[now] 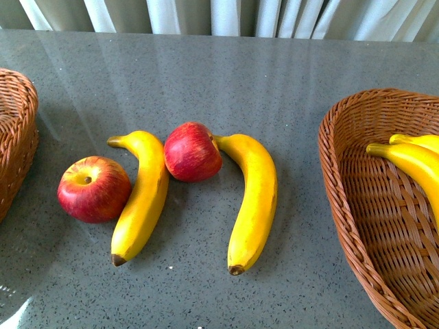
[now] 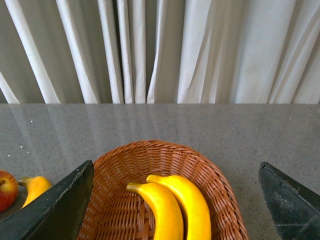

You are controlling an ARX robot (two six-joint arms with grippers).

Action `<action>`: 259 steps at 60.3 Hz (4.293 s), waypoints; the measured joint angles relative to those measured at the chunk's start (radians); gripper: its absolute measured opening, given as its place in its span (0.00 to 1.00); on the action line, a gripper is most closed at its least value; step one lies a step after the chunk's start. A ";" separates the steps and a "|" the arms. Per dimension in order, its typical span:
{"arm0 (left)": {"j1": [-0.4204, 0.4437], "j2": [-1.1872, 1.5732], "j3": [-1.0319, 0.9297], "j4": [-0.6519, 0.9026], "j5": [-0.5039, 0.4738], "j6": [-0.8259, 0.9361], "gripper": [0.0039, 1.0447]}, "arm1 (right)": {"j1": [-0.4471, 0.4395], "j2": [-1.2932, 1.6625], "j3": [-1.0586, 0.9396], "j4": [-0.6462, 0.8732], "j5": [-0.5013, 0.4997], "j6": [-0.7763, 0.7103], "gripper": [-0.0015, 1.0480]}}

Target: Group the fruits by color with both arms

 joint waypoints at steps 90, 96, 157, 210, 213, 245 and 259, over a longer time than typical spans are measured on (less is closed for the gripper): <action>-0.099 0.733 0.314 -0.105 0.183 -0.186 0.91 | 0.000 0.000 0.000 0.000 0.000 0.000 0.91; -0.114 0.903 0.377 0.002 0.174 -0.116 0.91 | 0.000 0.000 0.000 0.000 0.000 0.000 0.91; -0.235 1.574 0.681 -0.068 0.232 0.956 0.91 | 0.000 0.000 0.000 0.000 0.000 0.000 0.91; -0.220 1.688 0.759 -0.131 0.210 1.190 0.91 | 0.000 0.000 0.000 0.000 0.000 0.000 0.91; -0.222 1.692 0.761 -0.135 0.211 1.192 0.91 | 0.000 0.000 0.000 0.000 0.000 0.000 0.91; -0.250 1.720 0.784 -0.166 0.217 1.222 0.91 | 0.000 0.000 0.000 0.000 0.000 0.000 0.91; -0.254 1.740 0.794 -0.170 0.220 1.223 0.91 | 0.000 0.000 0.000 0.000 0.000 0.000 0.91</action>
